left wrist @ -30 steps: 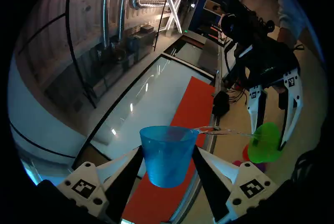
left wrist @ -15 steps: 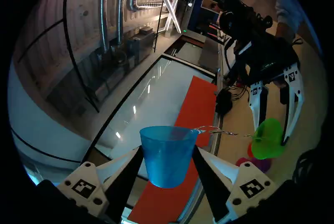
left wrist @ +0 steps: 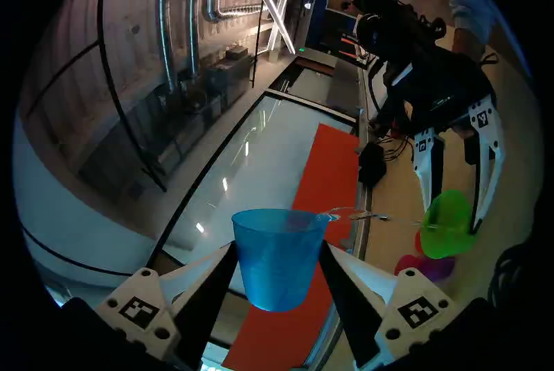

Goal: Pour water

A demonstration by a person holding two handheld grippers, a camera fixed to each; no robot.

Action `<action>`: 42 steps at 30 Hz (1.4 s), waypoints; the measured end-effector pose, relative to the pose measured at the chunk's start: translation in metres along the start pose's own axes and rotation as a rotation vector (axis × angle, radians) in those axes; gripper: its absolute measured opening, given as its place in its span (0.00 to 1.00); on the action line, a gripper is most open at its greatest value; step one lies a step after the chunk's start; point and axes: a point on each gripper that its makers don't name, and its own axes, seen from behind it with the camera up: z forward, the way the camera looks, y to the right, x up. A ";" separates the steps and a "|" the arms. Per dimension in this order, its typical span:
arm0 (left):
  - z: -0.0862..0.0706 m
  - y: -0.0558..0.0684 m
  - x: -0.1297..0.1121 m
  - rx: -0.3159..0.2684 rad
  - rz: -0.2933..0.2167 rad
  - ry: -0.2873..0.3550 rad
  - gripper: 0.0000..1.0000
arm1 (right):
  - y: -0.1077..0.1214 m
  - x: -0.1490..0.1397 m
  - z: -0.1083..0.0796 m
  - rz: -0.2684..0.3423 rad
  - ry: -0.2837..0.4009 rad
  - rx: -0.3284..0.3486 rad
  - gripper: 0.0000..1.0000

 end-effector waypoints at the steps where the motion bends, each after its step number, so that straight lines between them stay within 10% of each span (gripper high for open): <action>1: 0.000 0.000 0.000 0.001 0.003 0.001 0.83 | 0.000 0.000 0.000 -0.001 0.000 0.000 0.89; 42: 0.002 -0.012 0.013 -0.001 0.195 0.010 0.83 | 0.004 0.005 -0.001 -0.014 0.006 -0.014 0.89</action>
